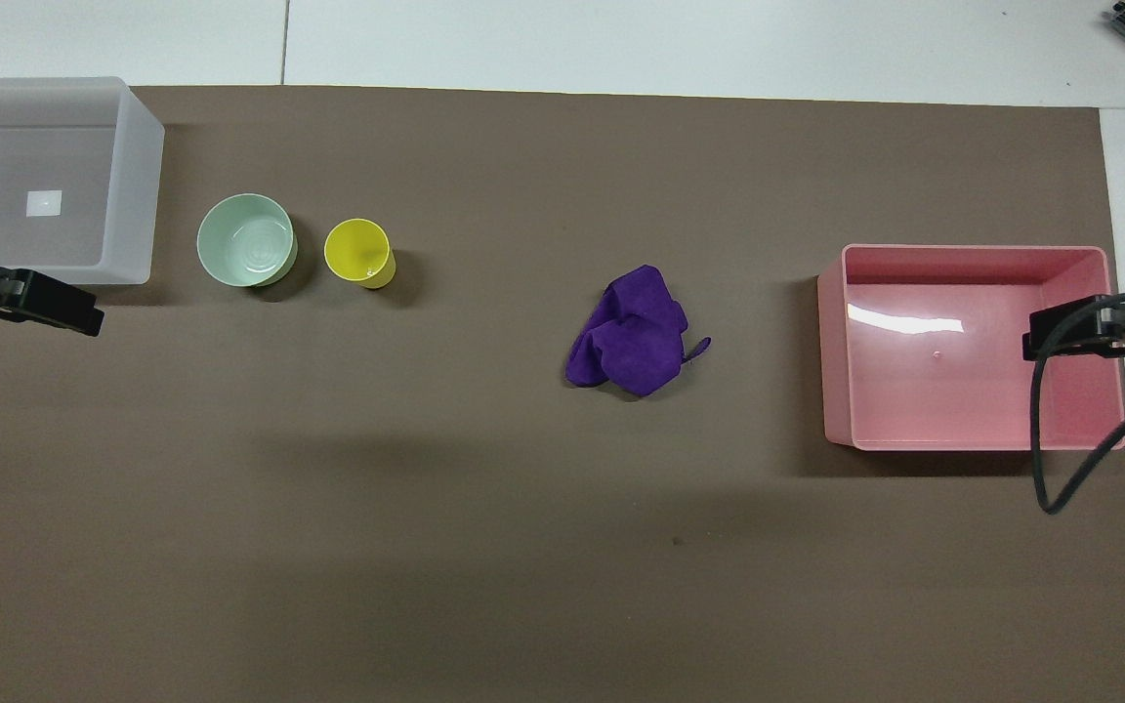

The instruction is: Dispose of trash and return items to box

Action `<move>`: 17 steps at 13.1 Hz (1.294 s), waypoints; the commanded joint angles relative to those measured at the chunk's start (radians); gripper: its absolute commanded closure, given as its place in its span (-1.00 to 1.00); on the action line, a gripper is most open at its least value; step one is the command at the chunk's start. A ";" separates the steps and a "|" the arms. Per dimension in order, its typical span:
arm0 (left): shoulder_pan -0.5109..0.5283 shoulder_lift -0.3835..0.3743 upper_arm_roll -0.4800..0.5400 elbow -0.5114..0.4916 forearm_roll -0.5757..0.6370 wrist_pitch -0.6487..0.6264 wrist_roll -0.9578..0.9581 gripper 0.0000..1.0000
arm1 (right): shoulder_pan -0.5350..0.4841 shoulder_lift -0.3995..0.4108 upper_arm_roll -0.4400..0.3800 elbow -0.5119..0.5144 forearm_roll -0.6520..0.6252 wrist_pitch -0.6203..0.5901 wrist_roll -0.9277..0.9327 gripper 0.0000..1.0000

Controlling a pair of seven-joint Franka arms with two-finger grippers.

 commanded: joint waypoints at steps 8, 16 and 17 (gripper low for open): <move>0.003 -0.039 -0.003 -0.056 -0.011 0.038 -0.005 -1.00 | -0.016 -0.023 0.006 -0.026 0.017 0.010 -0.017 -1.00; 0.009 -0.041 -0.003 -0.062 -0.011 0.056 -0.005 -1.00 | -0.016 -0.023 0.006 -0.026 0.017 0.010 -0.017 -1.00; 0.007 -0.041 -0.003 -0.062 -0.011 0.056 -0.007 -1.00 | -0.016 -0.023 0.006 -0.026 0.017 0.009 -0.017 -1.00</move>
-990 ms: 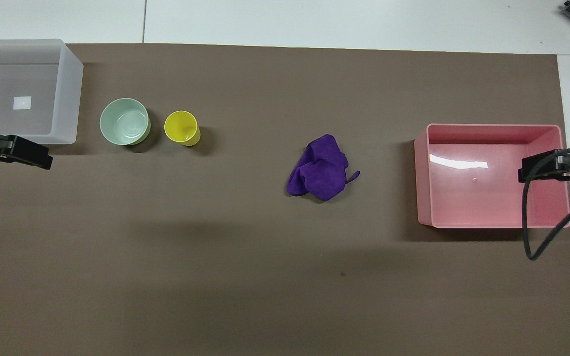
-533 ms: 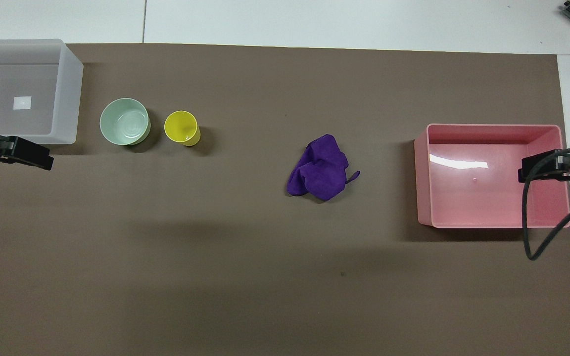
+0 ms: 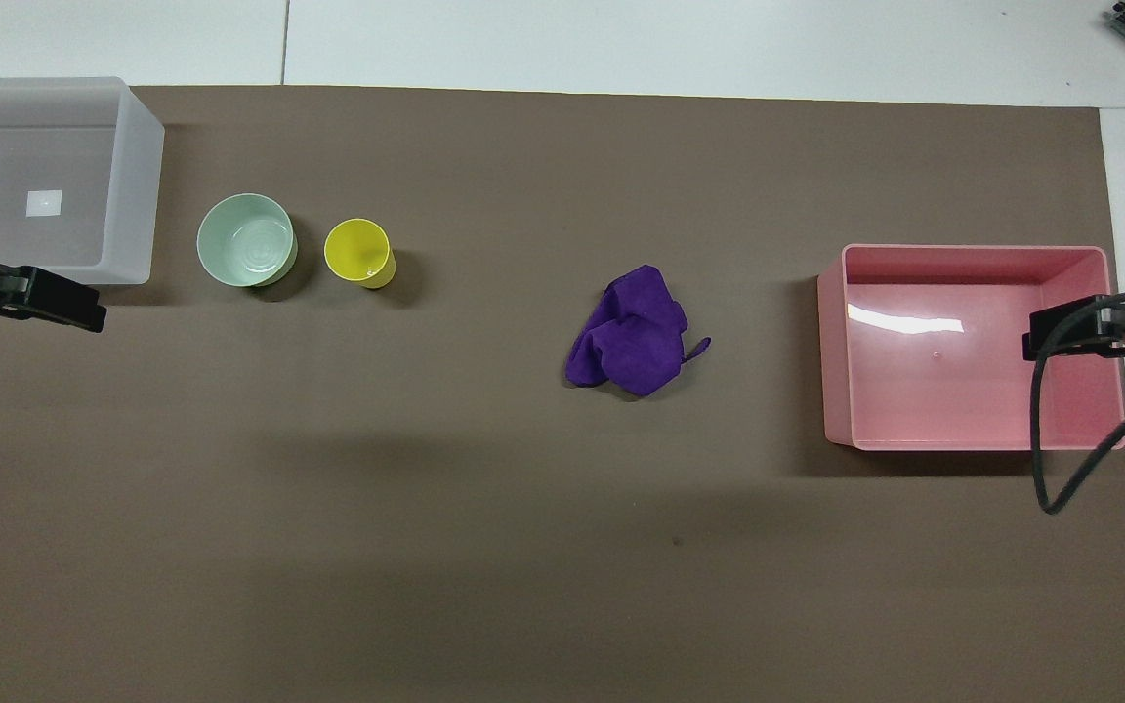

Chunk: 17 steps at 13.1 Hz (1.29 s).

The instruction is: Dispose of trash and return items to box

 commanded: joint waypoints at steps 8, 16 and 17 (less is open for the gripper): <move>-0.004 -0.040 -0.003 -0.139 -0.011 0.231 -0.014 -1.00 | -0.004 -0.023 0.015 -0.026 0.017 0.004 -0.023 -1.00; 0.006 0.142 -0.005 -0.184 -0.014 0.548 -0.013 -1.00 | 0.115 0.025 0.024 -0.142 0.112 0.289 0.122 -1.00; 0.006 0.171 -0.006 -0.184 -0.014 0.591 -0.013 -1.00 | 0.155 0.055 0.024 -0.164 0.114 0.364 0.168 -1.00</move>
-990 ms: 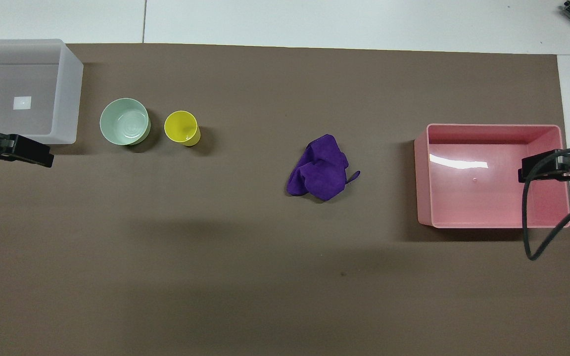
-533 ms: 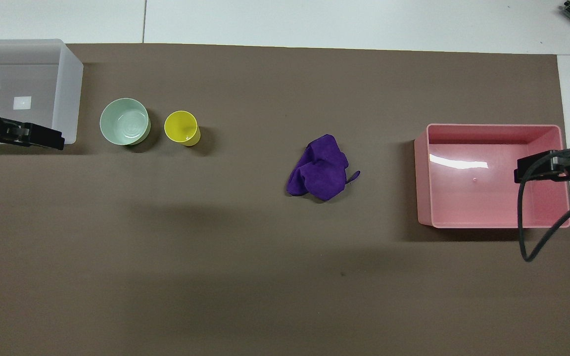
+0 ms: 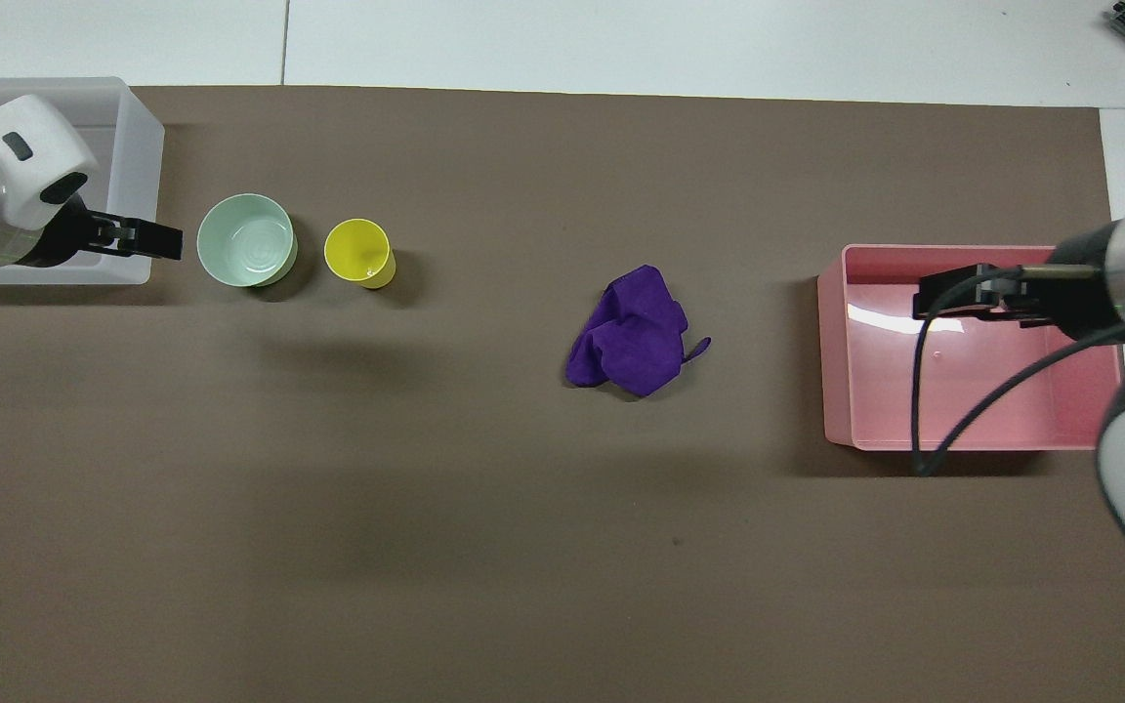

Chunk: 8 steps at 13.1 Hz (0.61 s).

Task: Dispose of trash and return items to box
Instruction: 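Reach the right gripper to the purple cloth while the left gripper reaches the green cup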

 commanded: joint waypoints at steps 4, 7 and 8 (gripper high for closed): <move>0.011 0.137 -0.004 -0.012 -0.028 0.213 -0.007 -1.00 | 0.204 0.183 0.009 -0.137 0.014 0.387 0.151 -1.00; 0.023 0.211 -0.002 -0.012 -0.070 0.293 -0.005 -1.00 | 0.250 0.286 0.009 -0.157 0.003 0.547 0.169 -1.00; 0.026 0.226 -0.002 -0.012 -0.070 0.306 -0.004 -1.00 | 0.251 0.295 0.009 -0.178 0.002 0.579 0.165 -1.00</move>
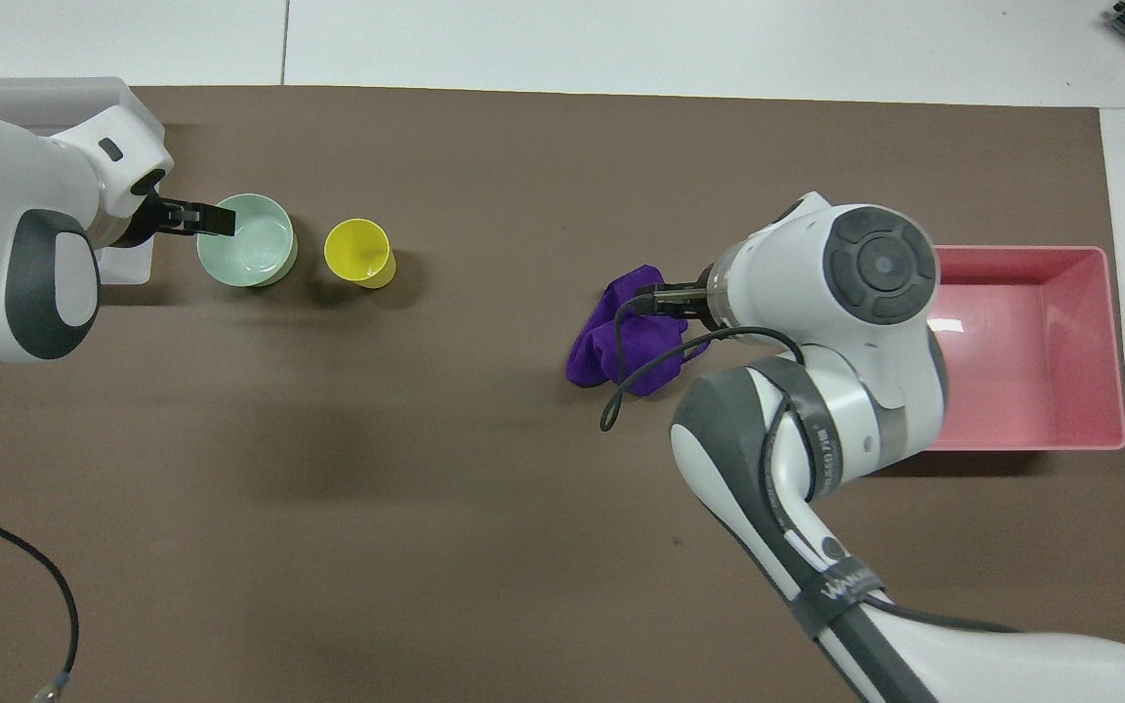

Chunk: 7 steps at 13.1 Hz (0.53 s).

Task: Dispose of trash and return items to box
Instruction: 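Reach the right gripper to the purple cloth while the left gripper reaches the green cup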

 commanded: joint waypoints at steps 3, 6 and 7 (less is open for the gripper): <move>0.027 0.070 -0.005 -0.004 -0.018 0.085 0.001 -1.00 | 0.034 0.083 0.003 -0.075 0.000 0.200 0.008 -1.00; 0.029 0.113 -0.005 -0.005 -0.032 0.142 -0.001 -1.00 | 0.070 0.152 0.001 -0.078 0.000 0.275 0.006 -1.00; 0.027 0.125 -0.005 -0.005 -0.032 0.156 -0.001 -1.00 | 0.067 0.151 -0.001 -0.093 -0.003 0.273 -0.009 -1.00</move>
